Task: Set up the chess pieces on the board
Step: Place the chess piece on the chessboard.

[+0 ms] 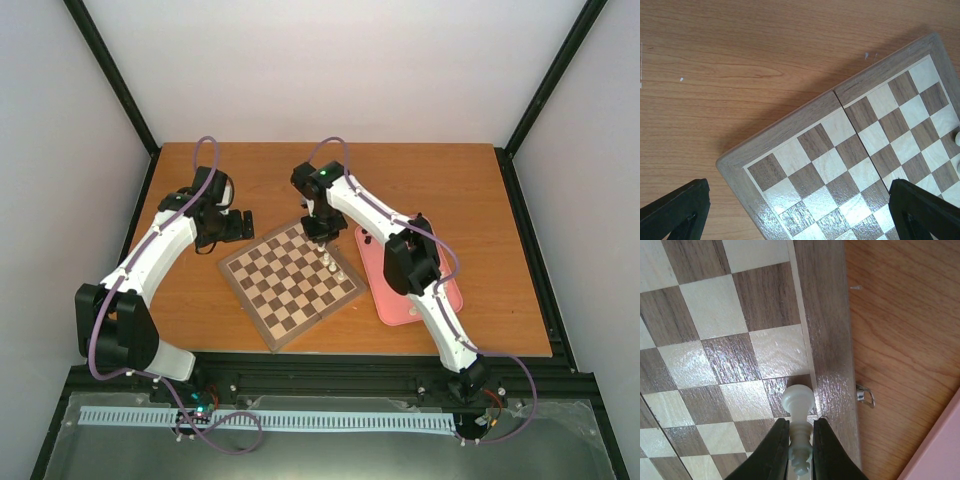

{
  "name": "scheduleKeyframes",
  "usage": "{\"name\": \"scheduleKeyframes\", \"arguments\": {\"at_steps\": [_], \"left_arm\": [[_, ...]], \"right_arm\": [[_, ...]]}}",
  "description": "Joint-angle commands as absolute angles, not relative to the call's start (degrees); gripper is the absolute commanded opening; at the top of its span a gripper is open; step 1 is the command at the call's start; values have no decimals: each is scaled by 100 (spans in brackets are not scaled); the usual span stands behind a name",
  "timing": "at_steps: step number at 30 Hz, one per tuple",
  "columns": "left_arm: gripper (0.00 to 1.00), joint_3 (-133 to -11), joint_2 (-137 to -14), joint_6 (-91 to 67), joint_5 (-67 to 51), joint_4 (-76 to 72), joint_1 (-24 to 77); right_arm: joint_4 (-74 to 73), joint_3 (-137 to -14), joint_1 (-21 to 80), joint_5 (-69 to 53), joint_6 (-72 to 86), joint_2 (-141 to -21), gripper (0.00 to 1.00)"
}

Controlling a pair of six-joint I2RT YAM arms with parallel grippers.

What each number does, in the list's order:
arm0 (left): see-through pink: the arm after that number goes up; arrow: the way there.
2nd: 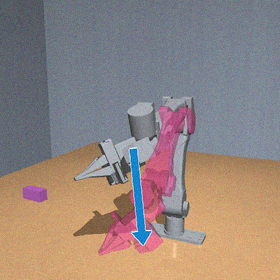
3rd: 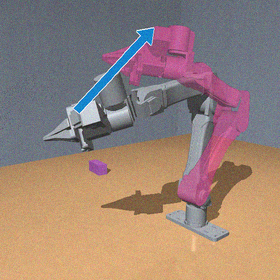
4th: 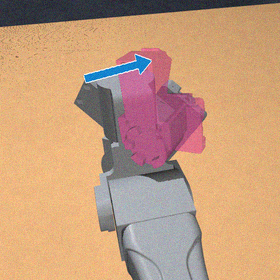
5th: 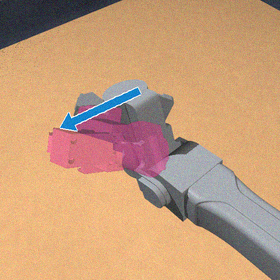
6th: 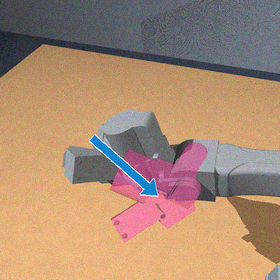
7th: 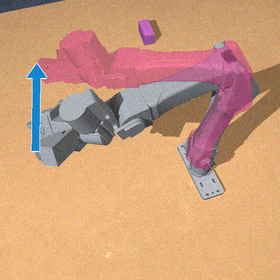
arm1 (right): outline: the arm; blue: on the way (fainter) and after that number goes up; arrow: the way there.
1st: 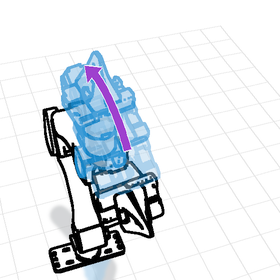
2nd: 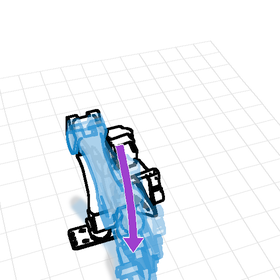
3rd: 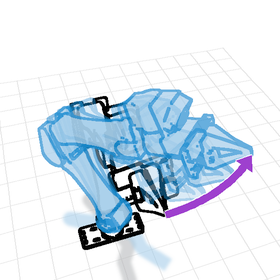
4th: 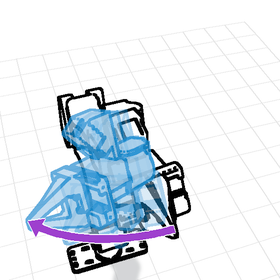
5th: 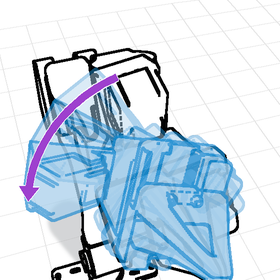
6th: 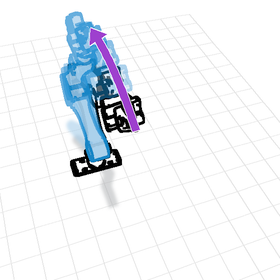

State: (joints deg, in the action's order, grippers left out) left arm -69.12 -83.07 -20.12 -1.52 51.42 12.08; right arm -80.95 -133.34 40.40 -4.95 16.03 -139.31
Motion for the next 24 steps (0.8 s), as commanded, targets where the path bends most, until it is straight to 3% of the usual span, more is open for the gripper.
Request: {"name": "scheduleKeyframes", "arguments": {"at_steps": [1, 18, 24], "left_arm": [[100, -6943, -8265, -1926, -141, 5113, 1239], [100, -6943, -8295, -1940, -195, 5105, 1239], [100, -6970, -8312, -1942, -215, 5093, 1239]], "right_arm": [[-8053, -13330, 4148, -475, 1573, -14107, 8], [-8306, -13341, 4179, -229, 1524, -14067, 12], [-8279, -13346, 4216, -233, 1493, -14036, 20]]}}
